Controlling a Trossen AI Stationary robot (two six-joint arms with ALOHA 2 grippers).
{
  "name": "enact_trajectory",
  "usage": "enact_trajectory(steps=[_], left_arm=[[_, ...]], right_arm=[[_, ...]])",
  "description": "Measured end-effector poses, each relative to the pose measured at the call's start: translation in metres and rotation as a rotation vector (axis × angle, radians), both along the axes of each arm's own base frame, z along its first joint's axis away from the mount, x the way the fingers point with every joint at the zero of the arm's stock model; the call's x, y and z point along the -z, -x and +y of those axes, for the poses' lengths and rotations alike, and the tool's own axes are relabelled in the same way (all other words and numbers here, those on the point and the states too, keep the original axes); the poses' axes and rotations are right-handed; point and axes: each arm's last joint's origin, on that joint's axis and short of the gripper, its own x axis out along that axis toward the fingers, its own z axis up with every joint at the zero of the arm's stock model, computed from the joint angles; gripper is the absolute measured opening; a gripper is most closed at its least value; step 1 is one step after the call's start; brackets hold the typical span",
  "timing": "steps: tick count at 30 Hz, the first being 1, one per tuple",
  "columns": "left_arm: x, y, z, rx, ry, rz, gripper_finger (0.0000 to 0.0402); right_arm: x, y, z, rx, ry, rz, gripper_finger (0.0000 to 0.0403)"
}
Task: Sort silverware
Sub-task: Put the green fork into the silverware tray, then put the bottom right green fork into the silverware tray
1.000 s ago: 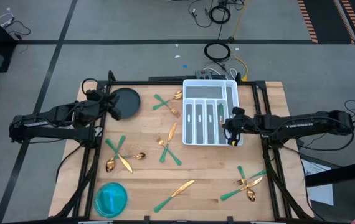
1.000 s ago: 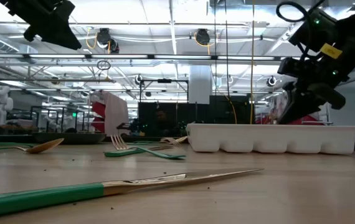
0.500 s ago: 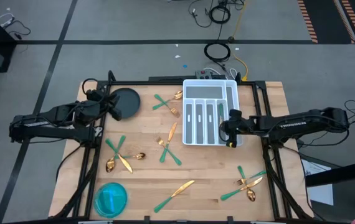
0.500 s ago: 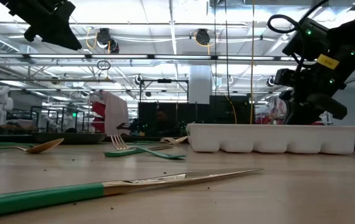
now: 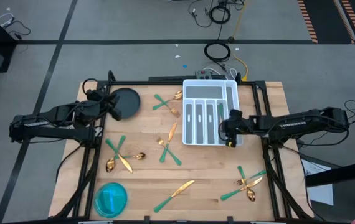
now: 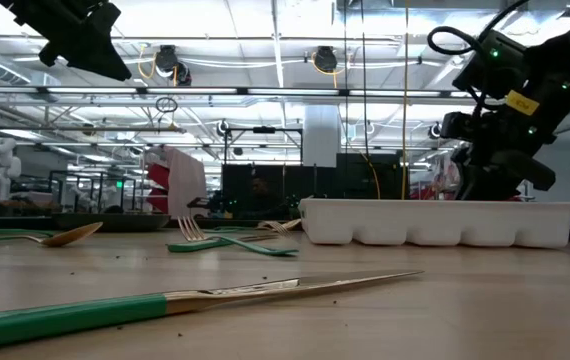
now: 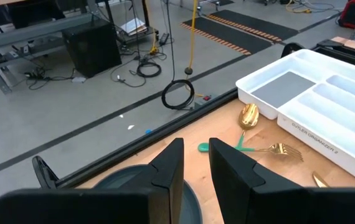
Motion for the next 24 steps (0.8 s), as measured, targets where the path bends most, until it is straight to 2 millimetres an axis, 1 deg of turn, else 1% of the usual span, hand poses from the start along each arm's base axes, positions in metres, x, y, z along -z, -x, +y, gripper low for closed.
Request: enact_trajectory(steps=[4, 9, 12, 15, 18, 20, 22, 24], left_arm=[[0.0, 0.0, 0.0, 0.001, -0.001, 0.002, 0.0083], [0.0, 0.0, 0.0, 0.001, -0.001, 0.002, 0.0083], [0.0, 0.0, 0.0, -0.001, 0.001, -0.001, 0.0083], [0.0, 0.0, 0.0, -0.002, 0.002, -0.004, 0.0083], [-0.001, -0.001, 0.0, -0.002, 0.001, -0.016, 0.0083], [-0.002, -0.002, 0.0, -0.001, 0.0, -0.035, 0.0083], [-0.004, -0.002, 0.0, -0.001, -0.002, -0.056, 0.0083], [-0.005, -0.003, 0.0, -0.001, -0.003, -0.066, 0.0083]], right_arm=[[-0.012, -0.008, -0.001, -0.02, 0.026, -0.029, 0.0127], [-0.041, -0.019, -0.003, -0.036, 0.039, -0.028, 0.0134], [-0.068, -0.025, -0.002, -0.051, 0.043, -0.013, 0.0134], [-0.103, -0.03, 0.001, -0.065, 0.043, -0.02, 0.0135], [-0.137, -0.03, 0.006, -0.038, 0.004, -0.027, 0.0135], [-0.156, -0.026, 0.012, -0.006, -0.053, -0.028, 0.0135], [-0.168, -0.019, 0.021, 0.002, -0.147, 0.009, 0.0135], [-0.172, -0.013, 0.035, -0.006, -0.252, 0.061, 0.0135]])
